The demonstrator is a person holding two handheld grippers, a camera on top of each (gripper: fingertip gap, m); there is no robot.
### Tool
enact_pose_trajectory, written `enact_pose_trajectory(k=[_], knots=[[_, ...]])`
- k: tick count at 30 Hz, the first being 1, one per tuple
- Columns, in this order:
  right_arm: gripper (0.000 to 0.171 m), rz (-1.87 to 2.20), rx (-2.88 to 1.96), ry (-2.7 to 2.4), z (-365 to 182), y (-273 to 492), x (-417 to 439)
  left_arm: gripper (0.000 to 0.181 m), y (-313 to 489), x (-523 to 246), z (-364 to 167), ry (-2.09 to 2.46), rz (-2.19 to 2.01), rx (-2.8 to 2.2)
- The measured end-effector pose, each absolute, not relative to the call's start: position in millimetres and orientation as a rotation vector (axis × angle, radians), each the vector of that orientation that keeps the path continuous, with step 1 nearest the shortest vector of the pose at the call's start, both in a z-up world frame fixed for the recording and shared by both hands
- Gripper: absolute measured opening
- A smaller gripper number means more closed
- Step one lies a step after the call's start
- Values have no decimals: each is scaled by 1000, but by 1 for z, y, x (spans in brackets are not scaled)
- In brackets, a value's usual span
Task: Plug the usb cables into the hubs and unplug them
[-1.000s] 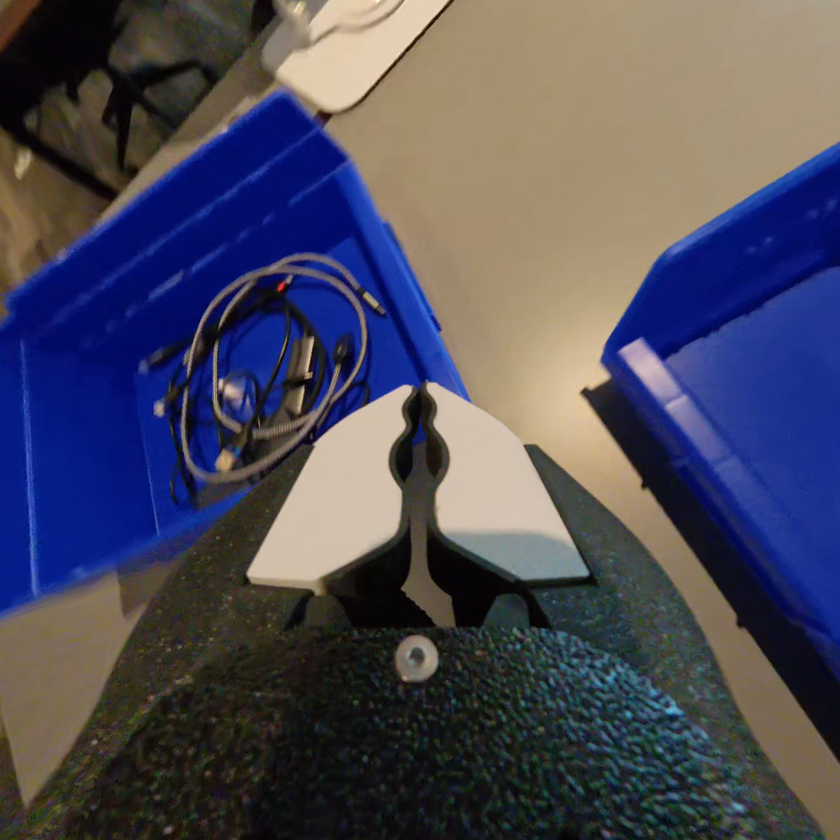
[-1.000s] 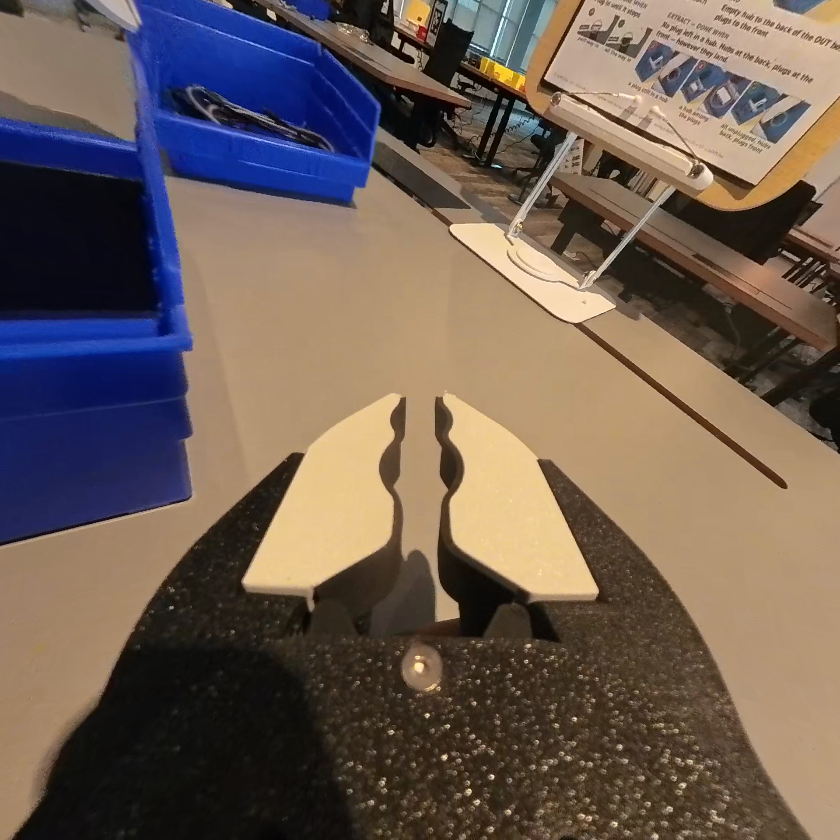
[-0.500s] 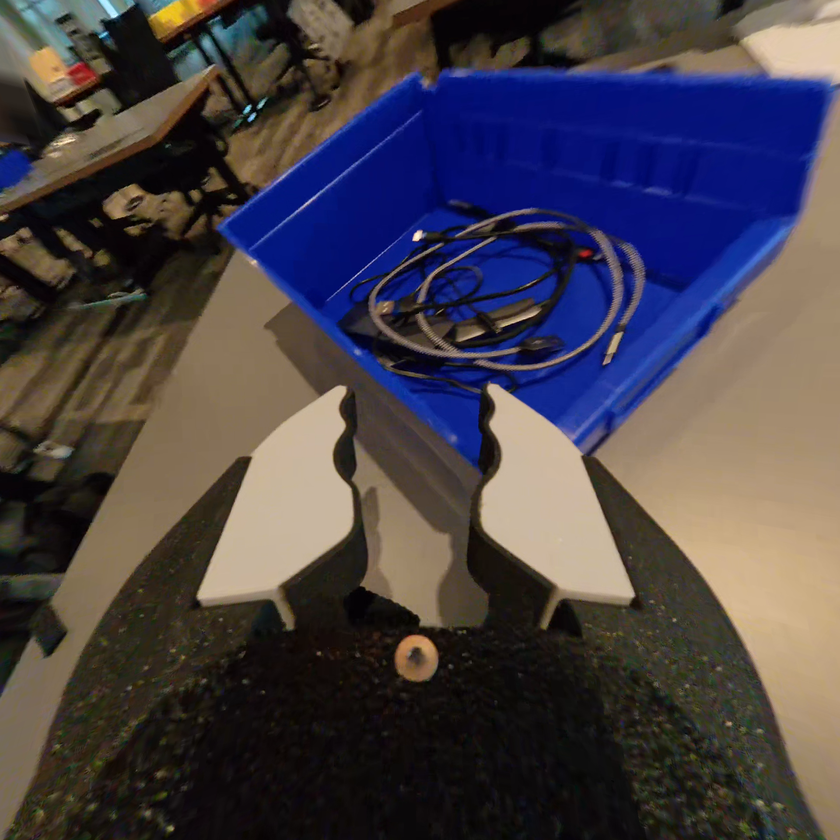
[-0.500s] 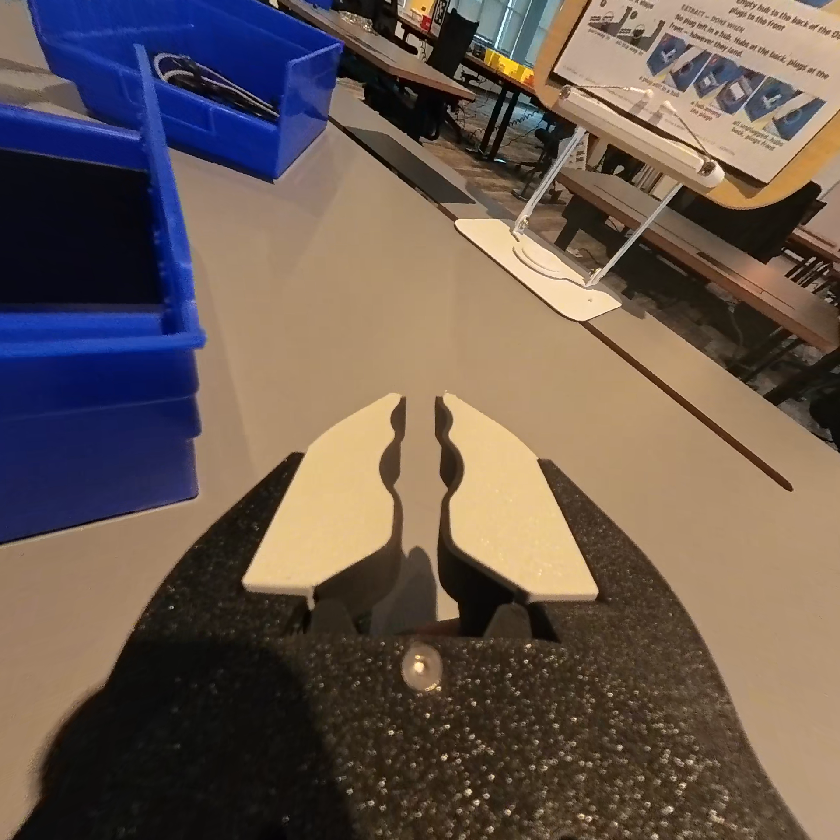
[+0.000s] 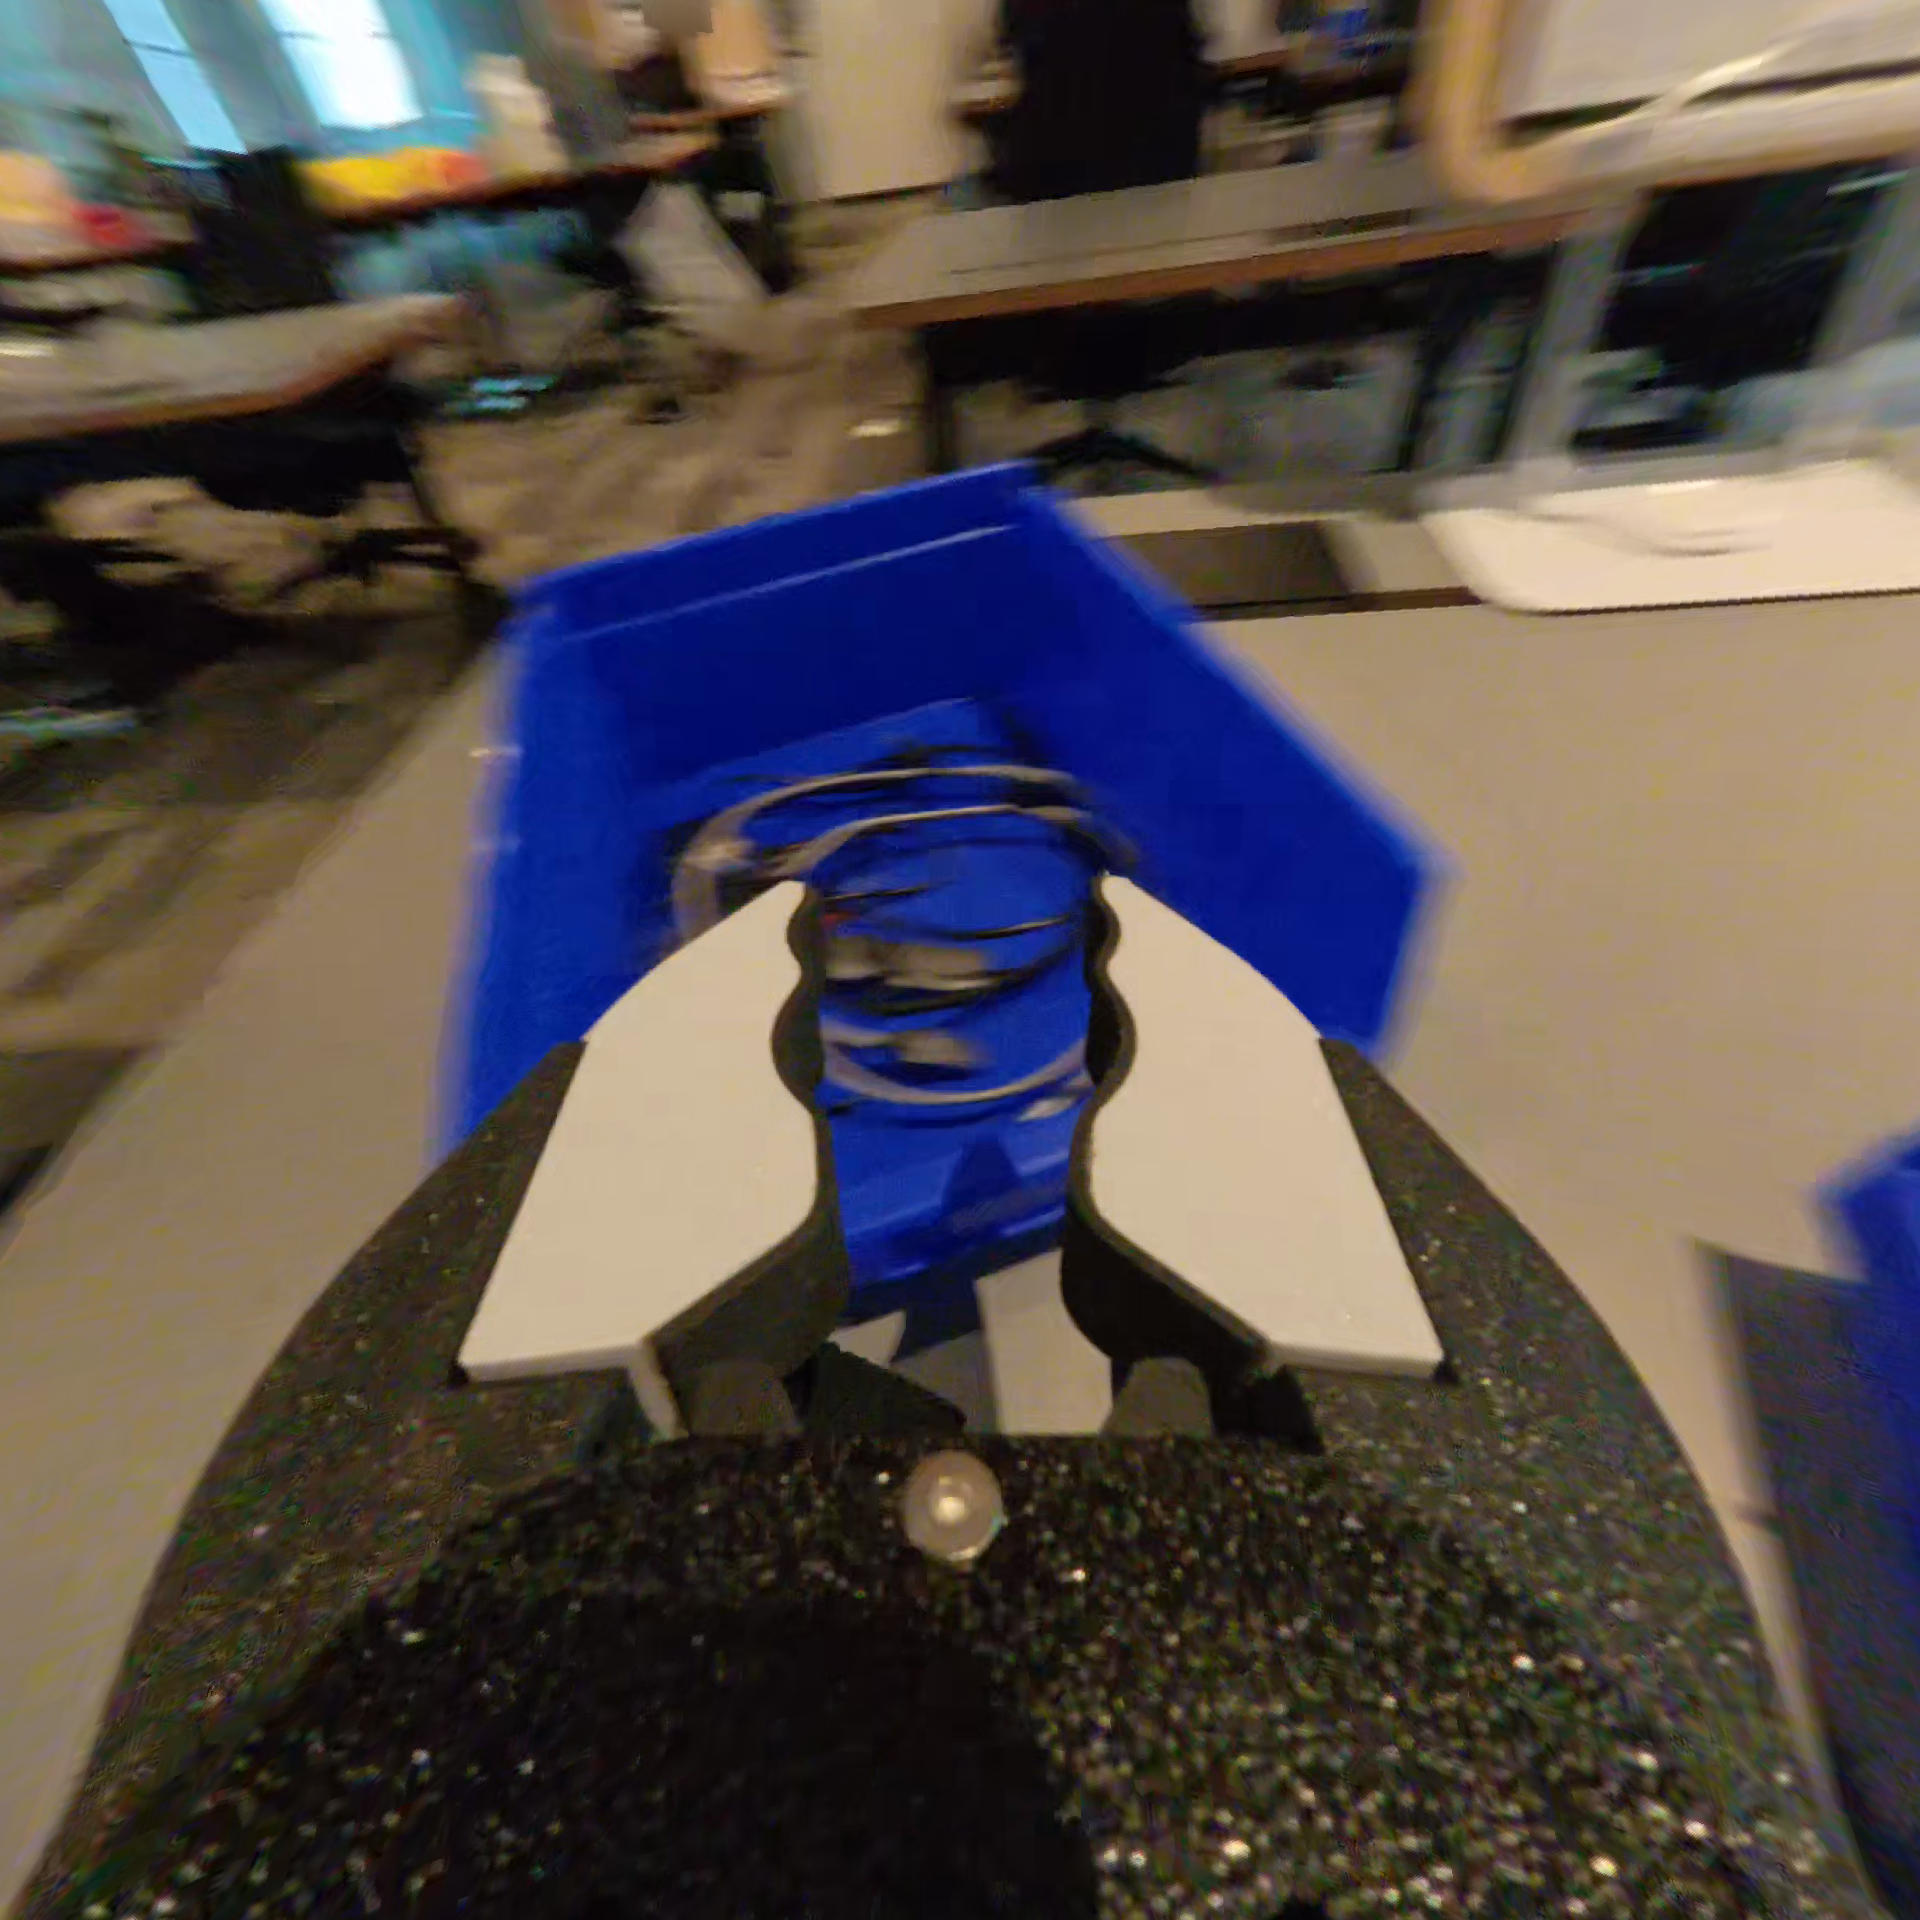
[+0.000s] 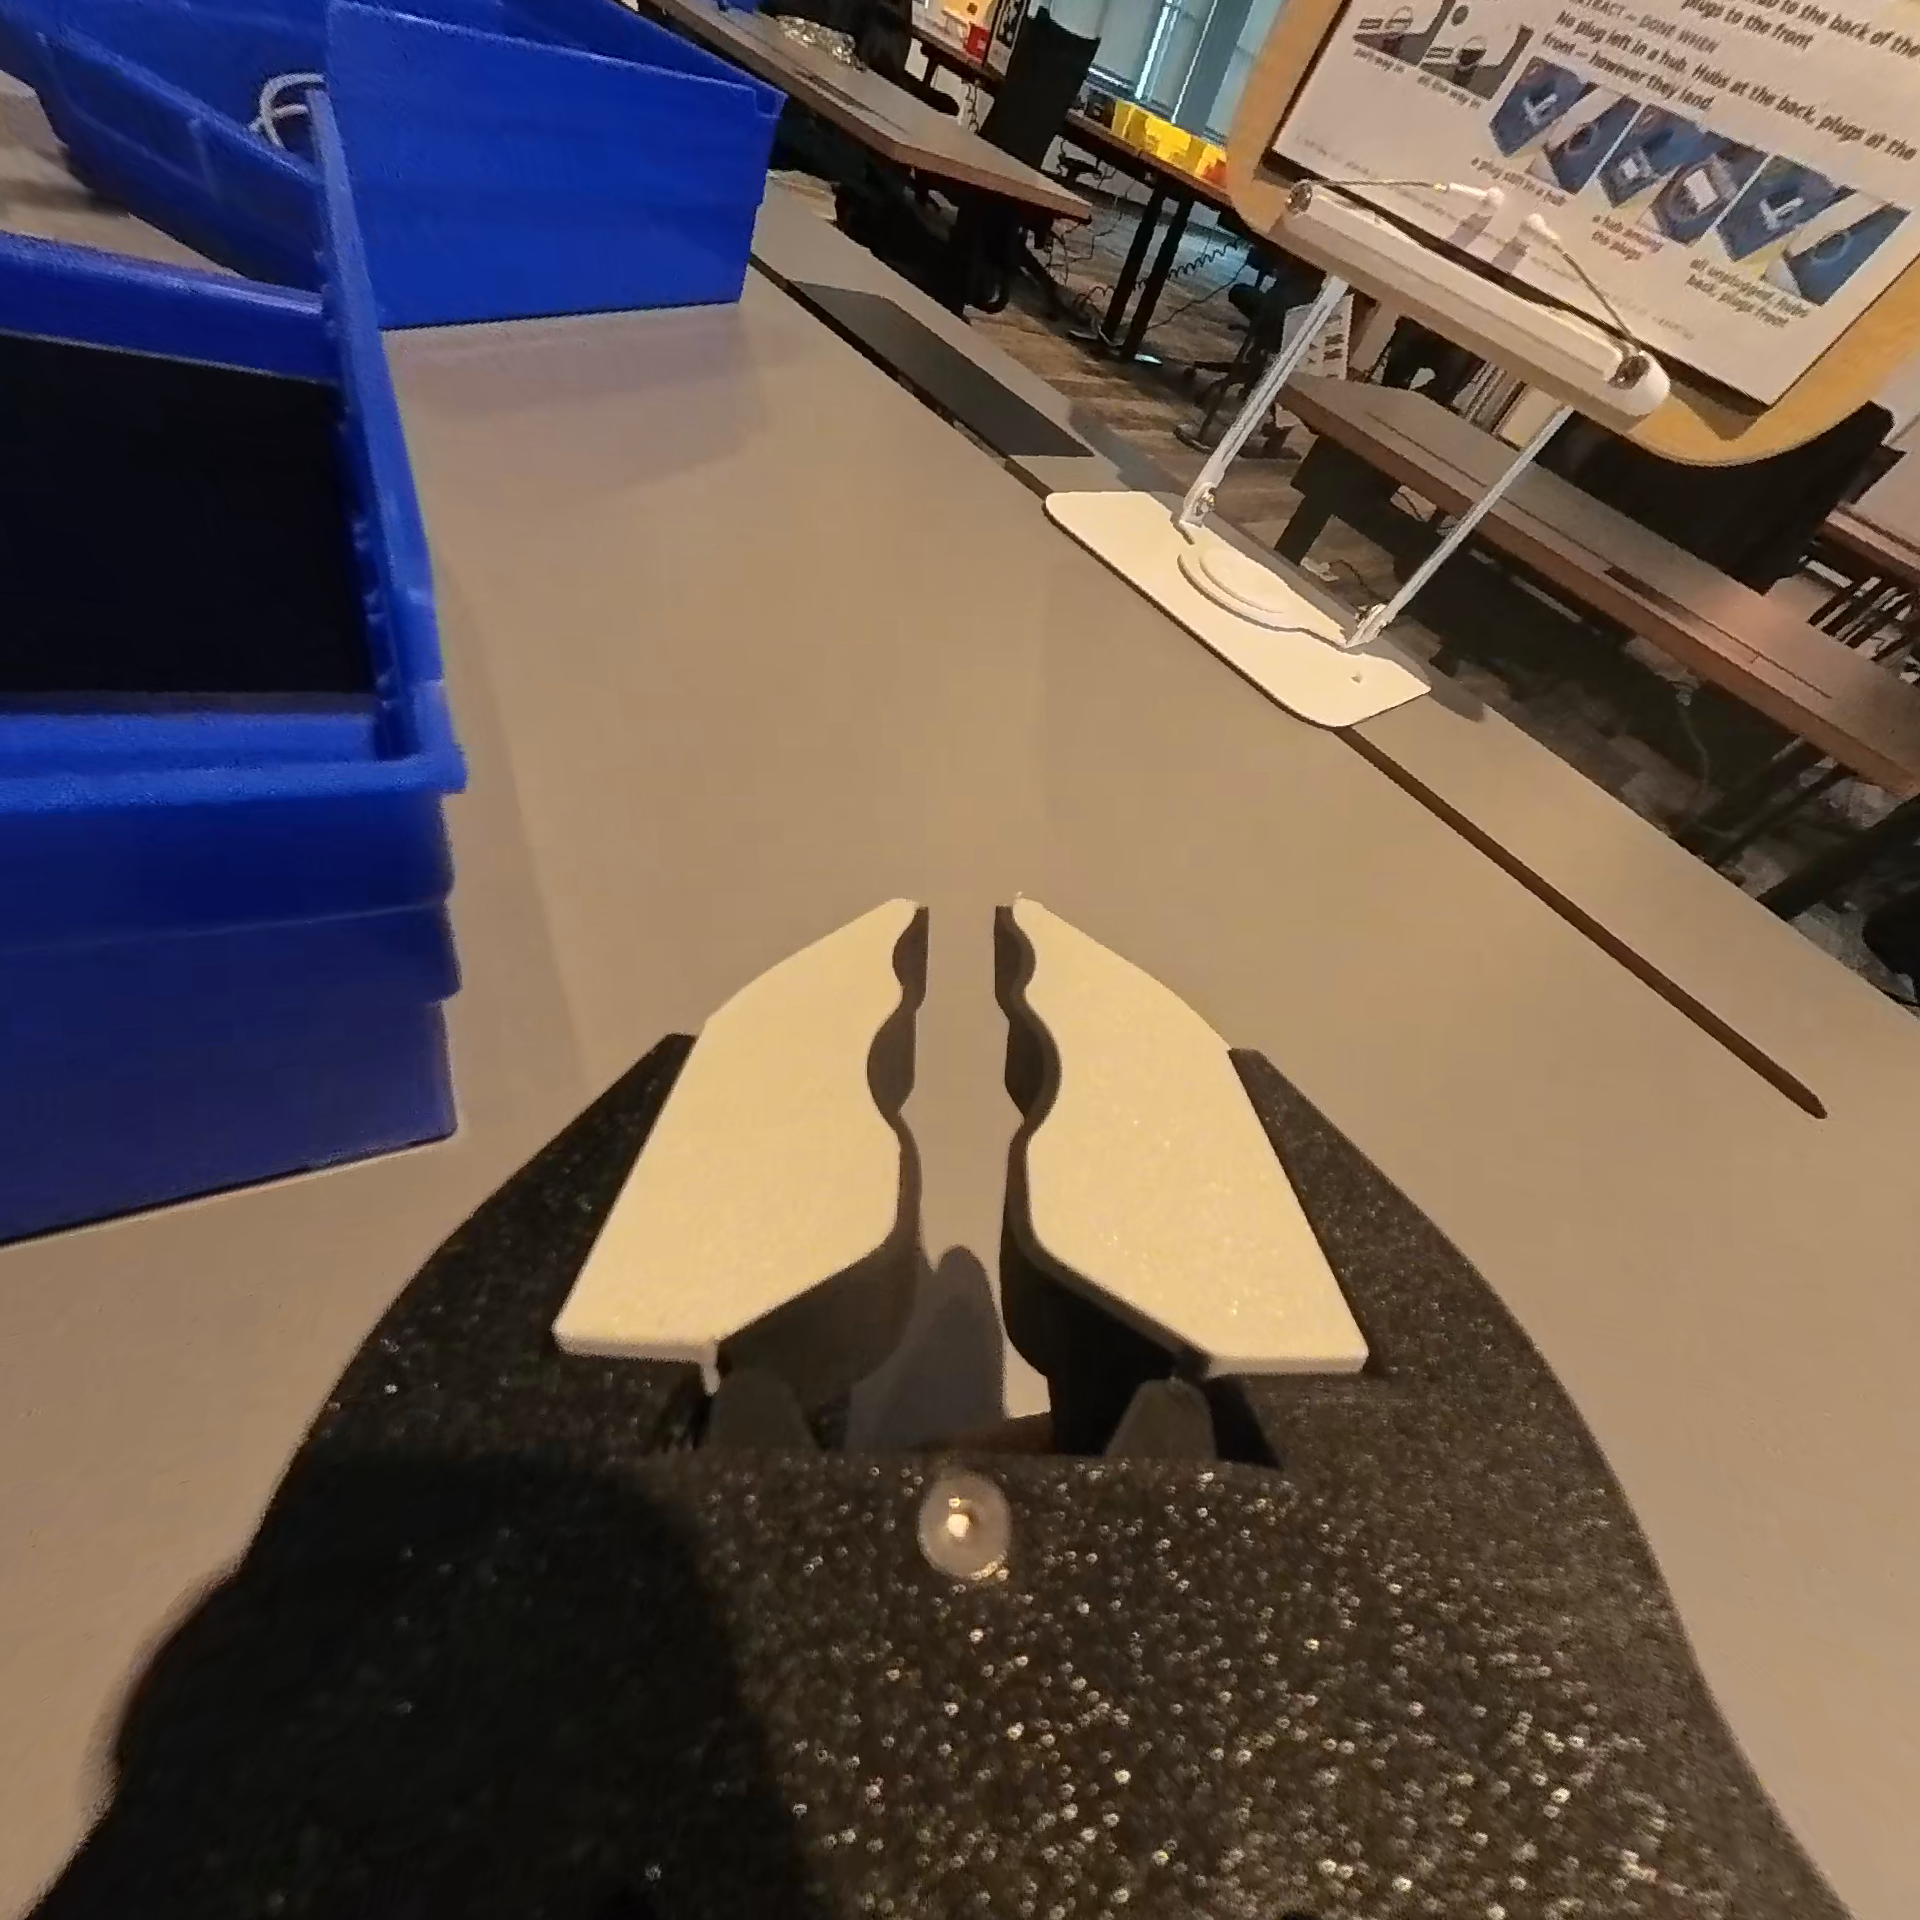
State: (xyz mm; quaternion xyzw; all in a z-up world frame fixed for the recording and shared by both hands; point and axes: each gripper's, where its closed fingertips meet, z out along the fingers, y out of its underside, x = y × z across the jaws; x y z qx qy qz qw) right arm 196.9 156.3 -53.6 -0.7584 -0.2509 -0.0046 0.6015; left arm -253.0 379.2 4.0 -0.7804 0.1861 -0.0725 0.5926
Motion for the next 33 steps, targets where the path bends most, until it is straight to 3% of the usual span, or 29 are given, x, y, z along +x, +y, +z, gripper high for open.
enact_pose_trajectory(k=[3, 7, 10, 14, 23, 33], knots=[[12, -18, -1749, -582, -52, 155, 196, 49, 367, -183, -6, 600, -249, -1807], [12, -16, -1752, -580, -53, 153, 198, 45, 379, -148, -26, 727, -92, -1825], [12, -16, -1751, -578, -52, 153, 199, 38, 393, -157, -41, 750, 1, -1849], [12, -22, -1742, -582, -50, 152, 199, 11, 390, -181, -44, 710, 14, -1860], [12, -37, -1747, -594, -53, 152, 196, 4, 392, -252, -44, 520, -70, -1901], [12, -43, -1747, -585, -52, 151, 198, 5, 386, -277, -43, 478, -42, -1882]])
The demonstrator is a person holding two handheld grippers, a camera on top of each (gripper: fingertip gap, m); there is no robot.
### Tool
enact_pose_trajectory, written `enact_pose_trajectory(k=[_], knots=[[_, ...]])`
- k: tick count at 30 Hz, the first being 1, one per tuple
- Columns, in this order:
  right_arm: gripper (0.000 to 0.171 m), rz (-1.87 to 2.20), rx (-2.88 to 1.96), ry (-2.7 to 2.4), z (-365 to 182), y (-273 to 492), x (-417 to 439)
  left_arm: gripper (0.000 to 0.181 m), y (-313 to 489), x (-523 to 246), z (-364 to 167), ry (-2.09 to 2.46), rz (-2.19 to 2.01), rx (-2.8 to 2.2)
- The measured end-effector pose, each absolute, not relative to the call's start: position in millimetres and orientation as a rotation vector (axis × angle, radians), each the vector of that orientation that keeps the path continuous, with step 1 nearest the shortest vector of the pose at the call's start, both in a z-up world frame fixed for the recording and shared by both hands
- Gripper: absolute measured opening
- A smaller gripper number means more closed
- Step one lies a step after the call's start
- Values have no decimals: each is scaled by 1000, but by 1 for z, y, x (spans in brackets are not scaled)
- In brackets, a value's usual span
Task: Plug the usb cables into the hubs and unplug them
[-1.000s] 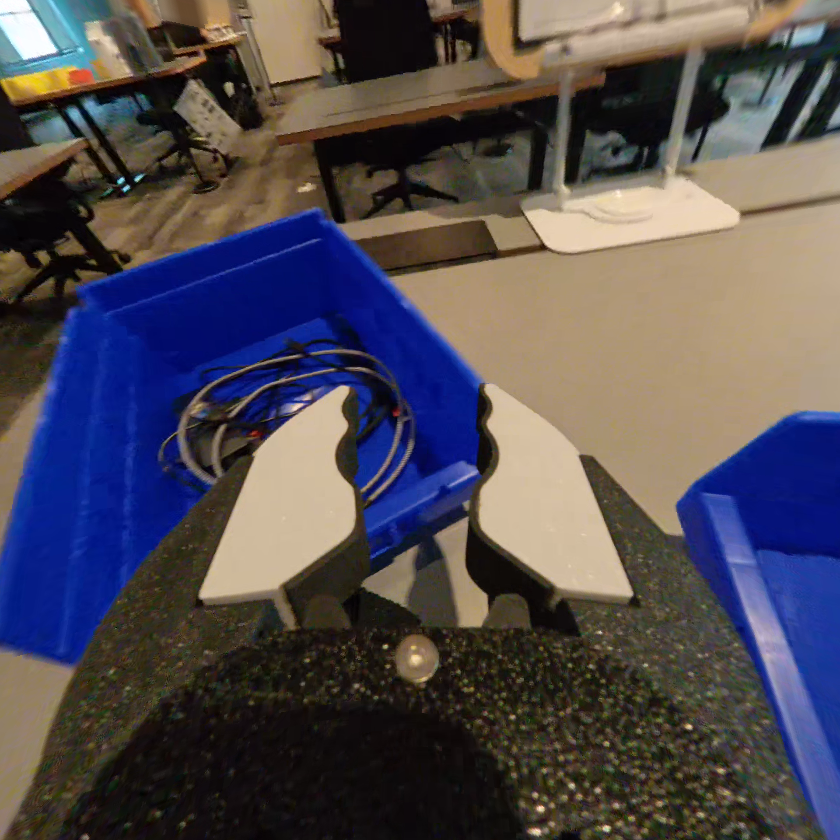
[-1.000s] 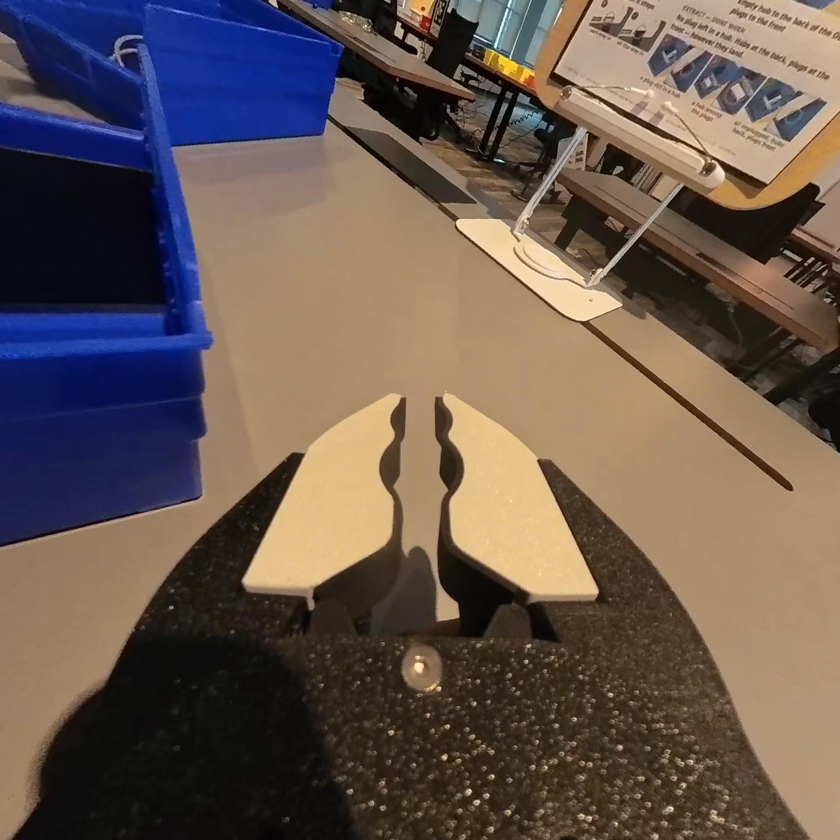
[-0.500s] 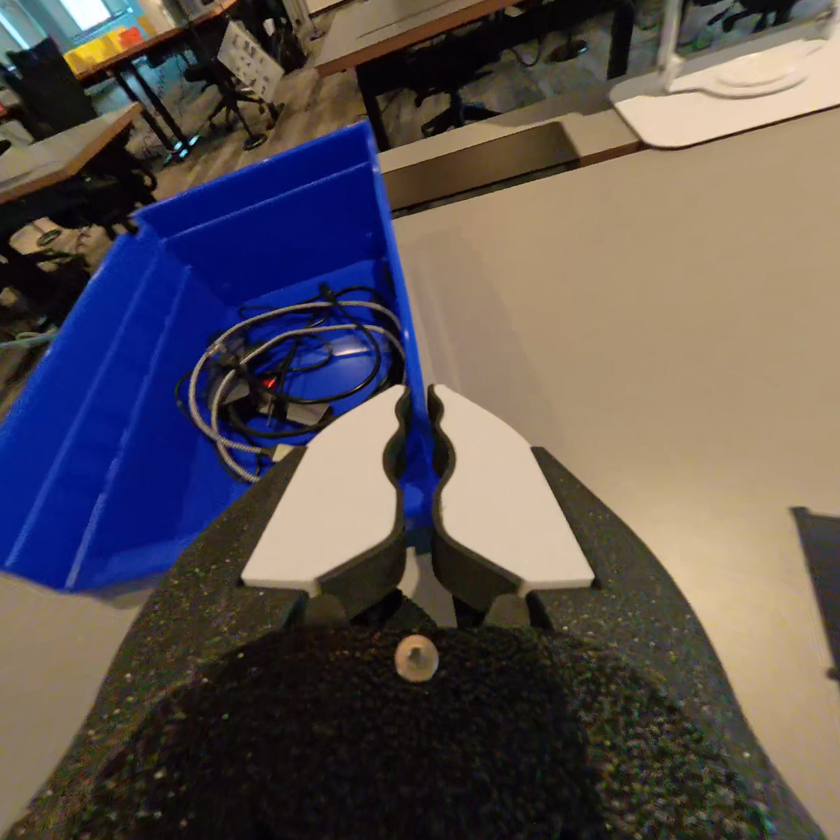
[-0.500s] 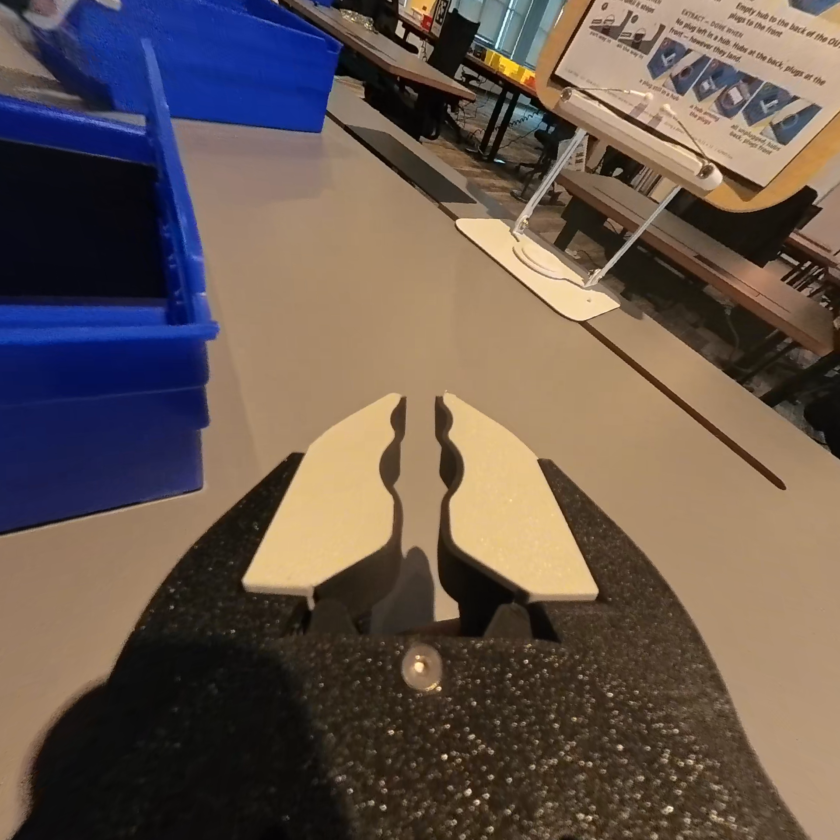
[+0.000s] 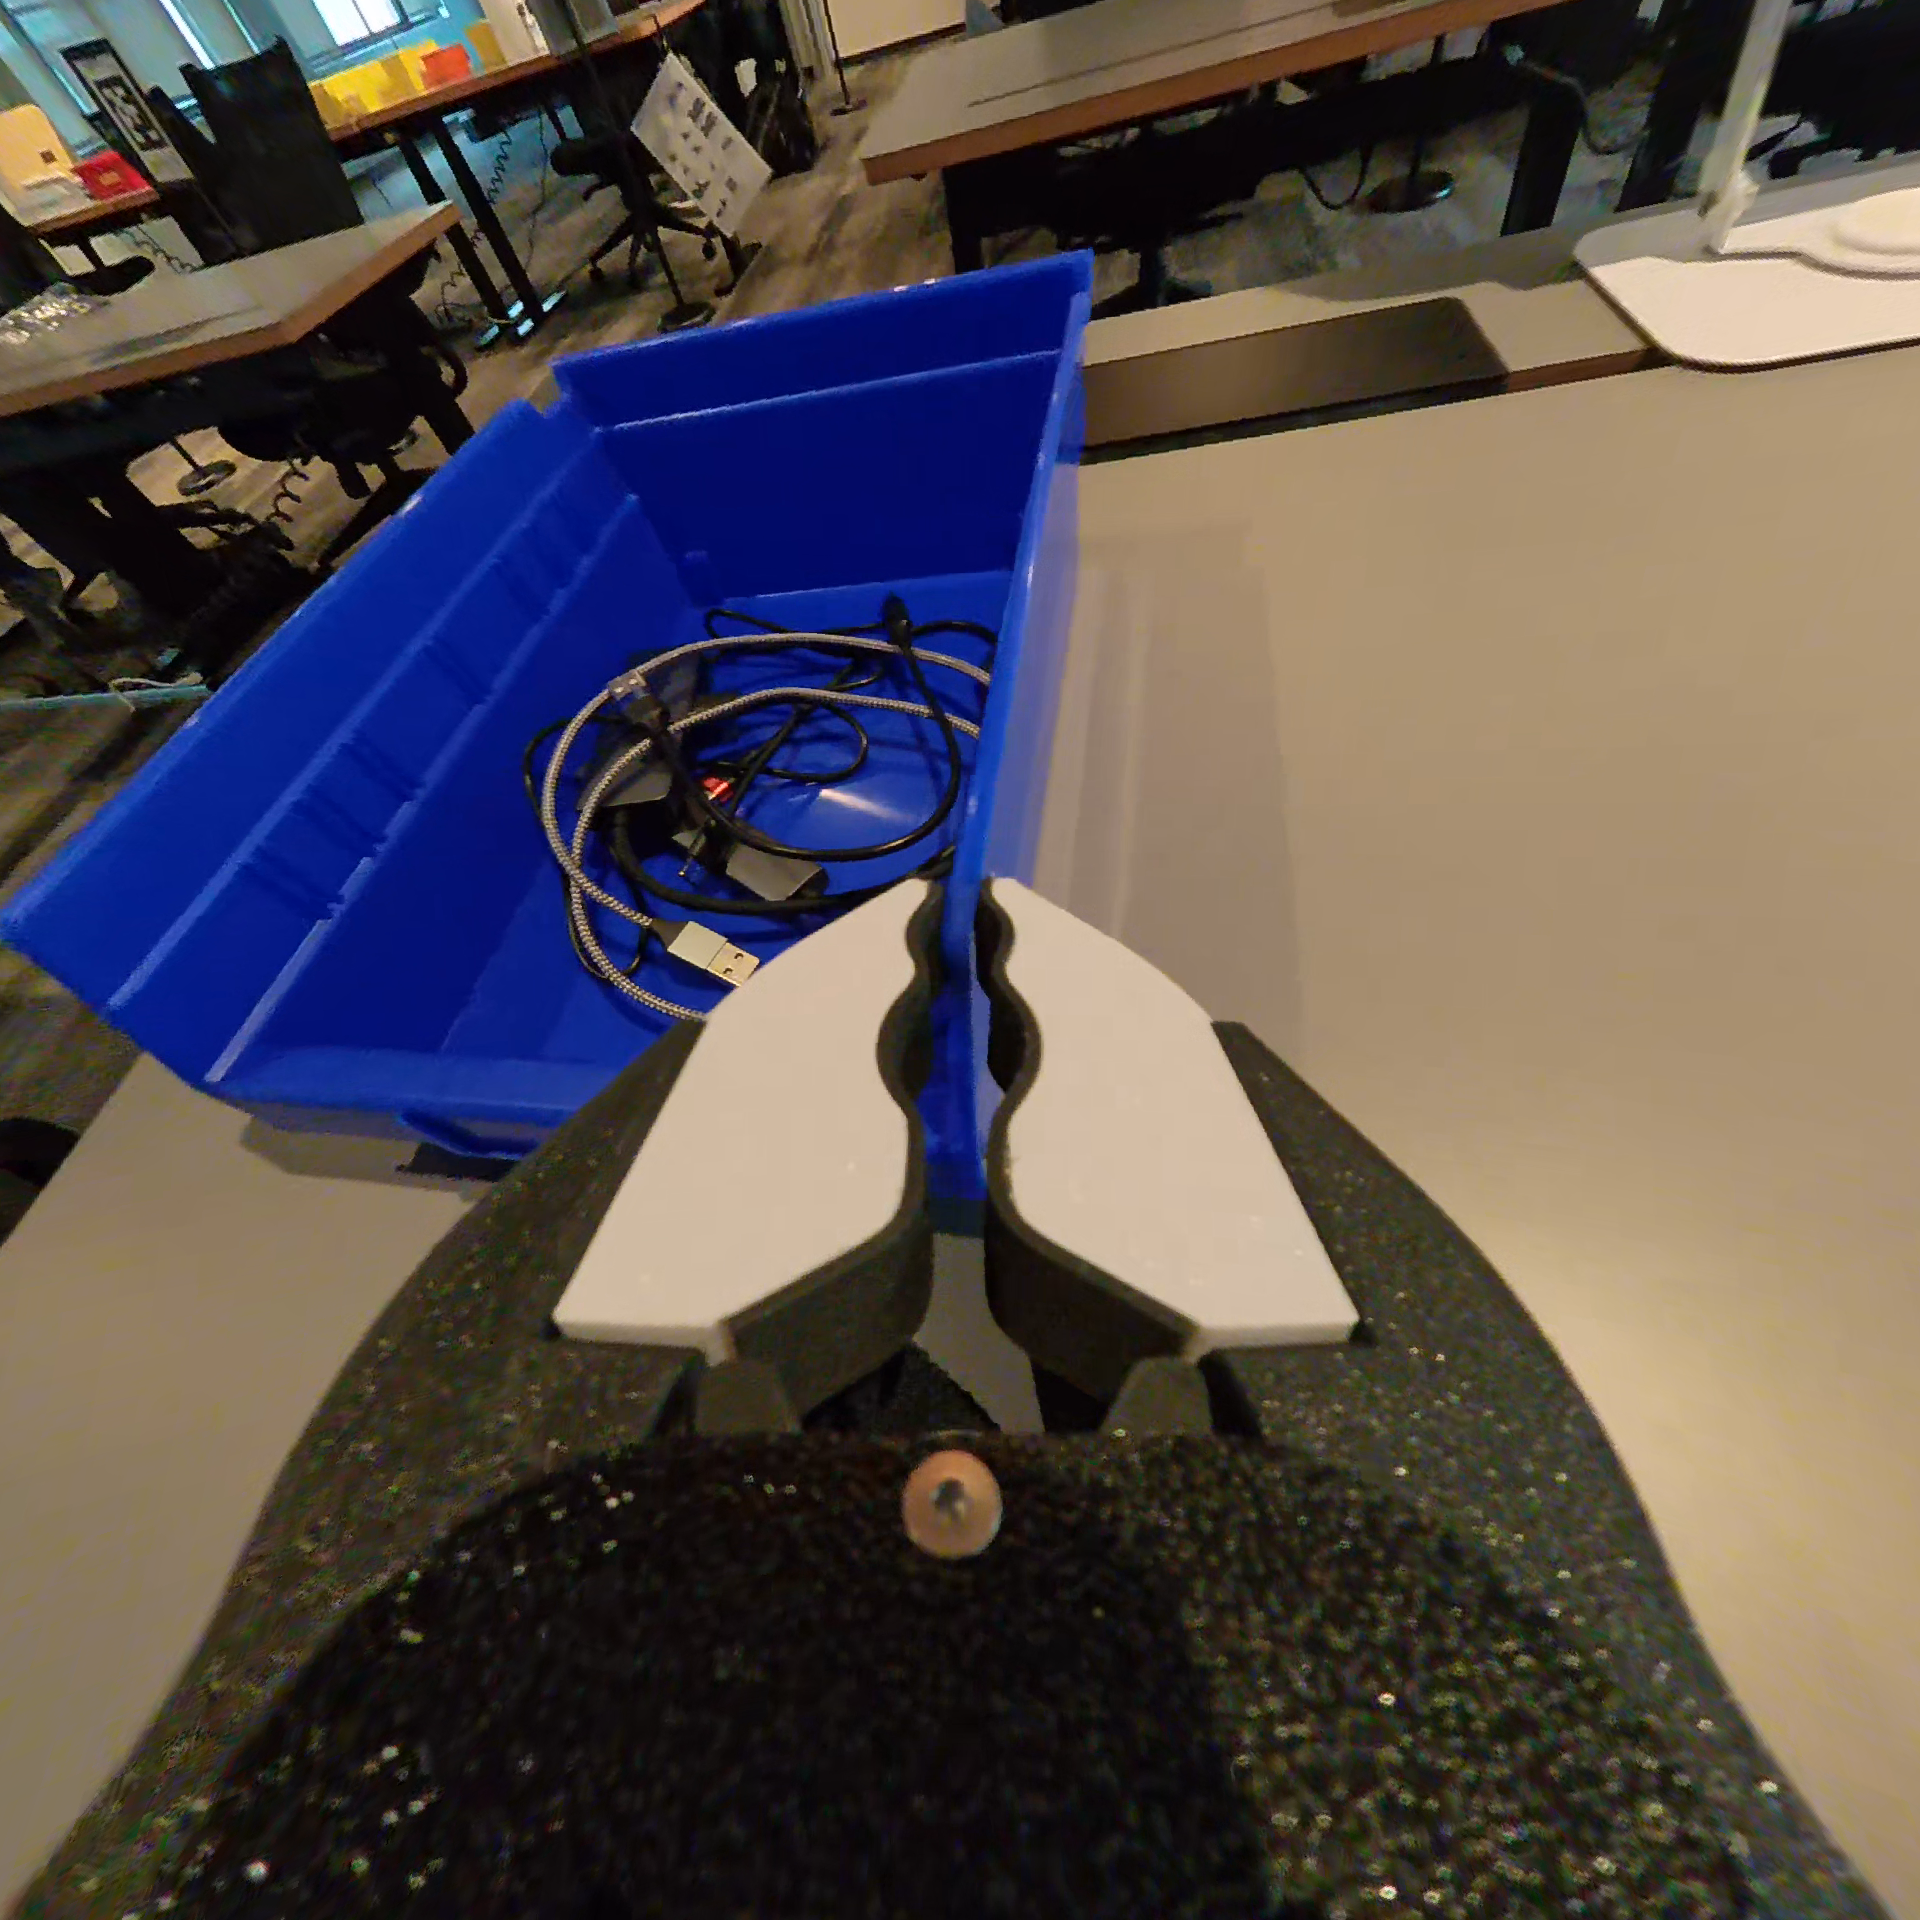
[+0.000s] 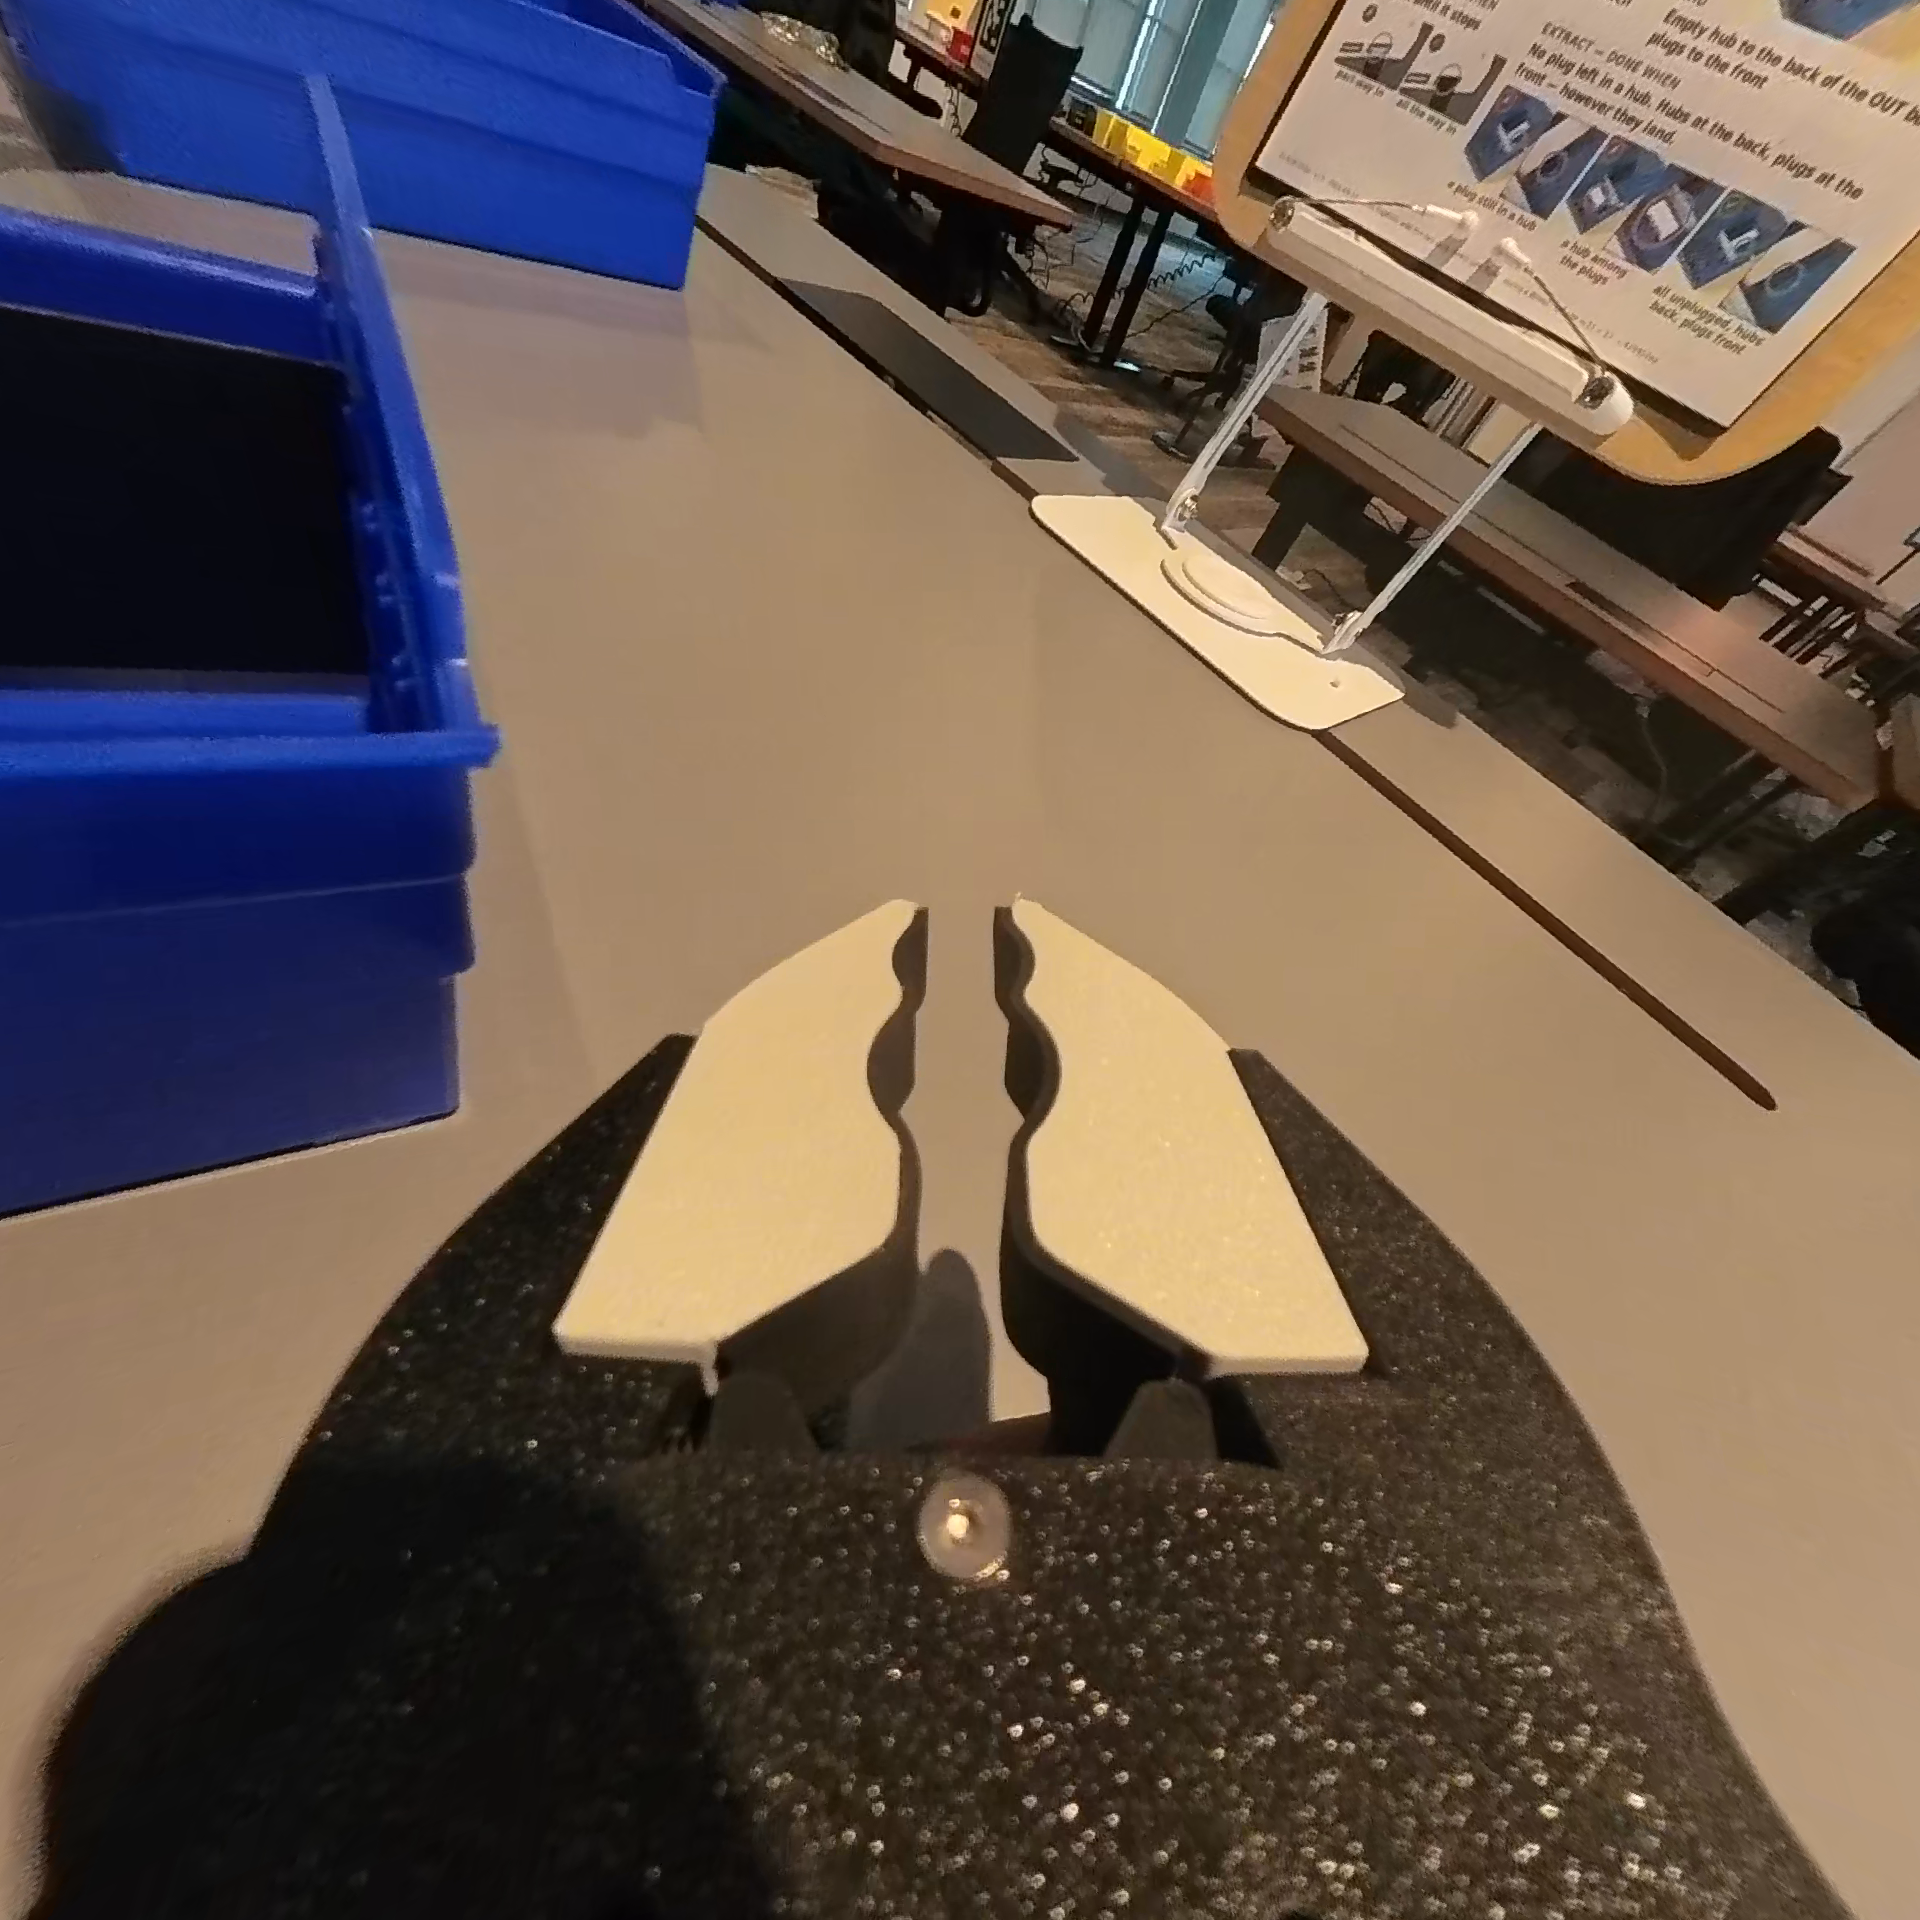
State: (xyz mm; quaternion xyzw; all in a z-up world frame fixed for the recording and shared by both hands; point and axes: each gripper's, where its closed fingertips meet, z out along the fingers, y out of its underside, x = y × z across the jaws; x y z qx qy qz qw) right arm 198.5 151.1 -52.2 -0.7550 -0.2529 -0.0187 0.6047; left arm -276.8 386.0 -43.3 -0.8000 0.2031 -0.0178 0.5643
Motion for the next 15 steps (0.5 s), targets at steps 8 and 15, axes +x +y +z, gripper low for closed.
enact_pose_trajectory(k=[8, 15], knots=[[12, -41, -1737, -581, -49, 151, 198, 5, 391, -283, -43, 459, -39, -1868], [12, -47, -1761, -381, -31, 141, 213, 8, 390, -283, -37, 495, 35, -1785]])
